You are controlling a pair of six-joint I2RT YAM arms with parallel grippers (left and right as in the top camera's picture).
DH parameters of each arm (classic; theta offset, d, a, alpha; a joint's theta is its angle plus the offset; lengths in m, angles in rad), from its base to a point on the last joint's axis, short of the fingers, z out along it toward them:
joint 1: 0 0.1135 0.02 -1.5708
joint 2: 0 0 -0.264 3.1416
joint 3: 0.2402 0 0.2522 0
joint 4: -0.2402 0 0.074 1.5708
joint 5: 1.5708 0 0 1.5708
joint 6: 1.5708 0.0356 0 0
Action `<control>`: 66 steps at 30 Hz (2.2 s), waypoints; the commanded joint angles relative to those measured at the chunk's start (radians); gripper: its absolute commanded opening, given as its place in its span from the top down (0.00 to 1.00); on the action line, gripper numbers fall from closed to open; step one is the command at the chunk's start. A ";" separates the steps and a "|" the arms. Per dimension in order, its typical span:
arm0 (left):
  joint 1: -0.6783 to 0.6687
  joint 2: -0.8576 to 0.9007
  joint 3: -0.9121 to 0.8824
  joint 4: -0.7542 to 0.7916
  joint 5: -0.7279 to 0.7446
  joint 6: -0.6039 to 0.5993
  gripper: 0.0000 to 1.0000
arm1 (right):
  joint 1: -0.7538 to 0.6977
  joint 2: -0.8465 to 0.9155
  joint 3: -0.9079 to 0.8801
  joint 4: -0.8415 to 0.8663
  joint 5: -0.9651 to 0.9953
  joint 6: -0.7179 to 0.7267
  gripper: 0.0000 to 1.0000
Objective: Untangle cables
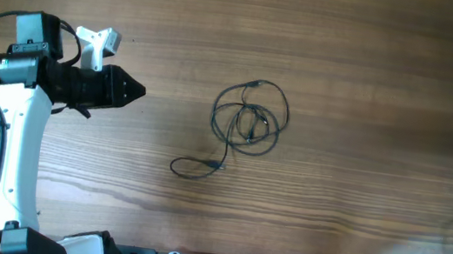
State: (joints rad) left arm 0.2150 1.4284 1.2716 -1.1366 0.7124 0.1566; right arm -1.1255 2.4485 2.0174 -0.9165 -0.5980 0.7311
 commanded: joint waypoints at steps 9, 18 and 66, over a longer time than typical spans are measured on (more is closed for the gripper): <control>-0.004 -0.017 0.005 0.002 0.023 0.016 0.82 | 0.396 0.065 -0.030 -0.016 -0.068 -0.598 0.00; -0.004 -0.017 0.005 0.003 0.023 0.017 0.82 | 0.494 0.065 -0.030 -0.155 0.202 -0.626 0.13; -0.004 -0.017 0.005 0.018 -0.008 0.024 0.83 | 0.640 -0.526 -0.051 -0.693 0.610 -0.528 0.00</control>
State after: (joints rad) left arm 0.2150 1.4284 1.2716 -1.1187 0.7040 0.1570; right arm -0.4858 2.0529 1.9781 -1.6039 -0.1081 0.1104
